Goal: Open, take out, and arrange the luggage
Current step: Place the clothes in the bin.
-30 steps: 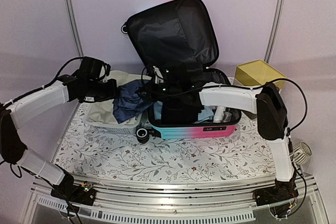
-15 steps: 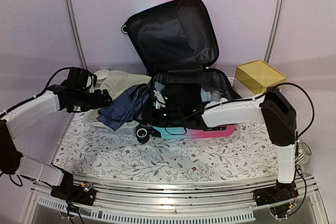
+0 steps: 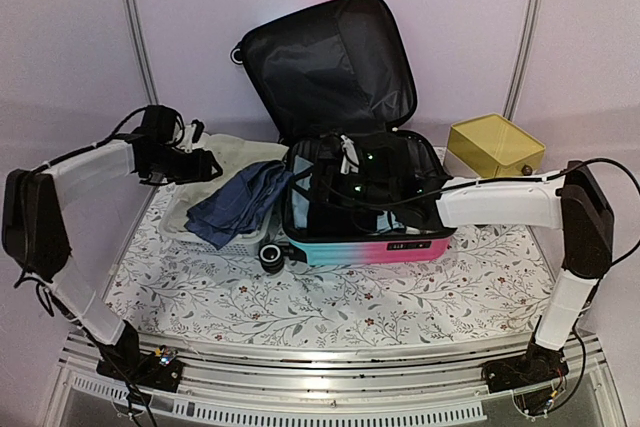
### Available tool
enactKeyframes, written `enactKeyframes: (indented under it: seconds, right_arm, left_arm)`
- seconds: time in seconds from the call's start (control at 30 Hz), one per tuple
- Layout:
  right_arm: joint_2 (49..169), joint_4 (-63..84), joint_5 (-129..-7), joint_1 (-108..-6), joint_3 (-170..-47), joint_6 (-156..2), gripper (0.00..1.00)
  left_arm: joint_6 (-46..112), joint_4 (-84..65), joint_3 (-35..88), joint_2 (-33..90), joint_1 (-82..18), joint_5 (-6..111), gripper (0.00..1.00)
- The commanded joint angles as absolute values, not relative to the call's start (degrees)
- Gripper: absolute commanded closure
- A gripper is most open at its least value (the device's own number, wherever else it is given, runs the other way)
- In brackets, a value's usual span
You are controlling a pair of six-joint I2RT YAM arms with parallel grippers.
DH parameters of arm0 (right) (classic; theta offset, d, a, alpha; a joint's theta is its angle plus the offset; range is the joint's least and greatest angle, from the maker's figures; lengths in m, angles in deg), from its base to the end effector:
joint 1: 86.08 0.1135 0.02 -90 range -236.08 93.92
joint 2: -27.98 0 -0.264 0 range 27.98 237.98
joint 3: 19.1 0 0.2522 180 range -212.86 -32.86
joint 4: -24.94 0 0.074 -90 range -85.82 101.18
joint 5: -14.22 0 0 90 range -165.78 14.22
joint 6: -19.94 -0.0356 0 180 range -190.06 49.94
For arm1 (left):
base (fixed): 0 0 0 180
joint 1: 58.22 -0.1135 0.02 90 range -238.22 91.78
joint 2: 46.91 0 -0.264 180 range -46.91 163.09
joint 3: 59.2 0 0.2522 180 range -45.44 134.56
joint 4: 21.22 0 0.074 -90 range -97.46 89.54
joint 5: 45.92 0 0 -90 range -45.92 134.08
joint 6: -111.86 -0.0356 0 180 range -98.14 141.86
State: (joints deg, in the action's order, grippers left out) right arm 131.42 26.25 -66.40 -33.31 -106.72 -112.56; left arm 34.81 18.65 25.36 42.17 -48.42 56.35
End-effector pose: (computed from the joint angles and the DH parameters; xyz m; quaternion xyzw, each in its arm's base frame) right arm 0.2553 0.3456 0.2742 -0.1204 0.7805 0.4943 0.3633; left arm 0.3386 -0.0662 0.2815 0.0162 0.9173 -0.1726 0.3584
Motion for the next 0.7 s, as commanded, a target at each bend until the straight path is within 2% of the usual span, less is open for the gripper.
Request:
enactKeyframes:
  seconds: [0.0, 0.1, 0.2, 0.27, 0.3, 0.43, 0.57, 0.67]
  right_arm:
    - [129.45, 27.00, -64.63, -33.94, -105.80, -112.34, 0.33]
    - [129.36, 27.06, -63.77, -33.96, -105.98, -112.40, 0.33]
    - [129.27, 26.99, -64.04, -33.88, -105.98, -112.51, 0.33]
    - [129.48, 26.85, -64.26, -34.00, -105.97, -112.44, 0.33]
    - [129.64, 26.83, -64.20, -34.00, -105.98, -112.49, 0.33]
    - [129.93, 26.60, -63.83, -34.10, -105.98, -112.66, 0.34]
    - [130.30, 26.31, -63.10, -34.51, -105.84, -113.14, 0.34]
    - [130.05, 26.30, -63.02, -34.69, -105.34, -113.47, 0.34]
  left_arm:
    - [27.83, 18.87, 29.70, 49.33, -49.33, 68.91, 0.31]
    - [27.08, 19.15, 30.80, 51.80, -49.84, 71.08, 0.20]
    - [27.08, 20.58, 32.09, 55.68, -51.16, 73.92, 0.19]
    - [27.49, 21.26, 32.66, 58.35, -52.20, 76.47, 0.25]
    - [27.84, 21.33, 32.94, 59.64, -52.69, 78.13, 0.30]
    - [28.29, 19.36, 32.69, 60.73, -53.45, 89.11, 0.59]
    - [30.56, 17.47, 31.72, 57.66, -53.55, 87.91, 0.94]
    - [32.66, 16.87, 30.46, 53.93, -53.64, 82.27, 1.00]
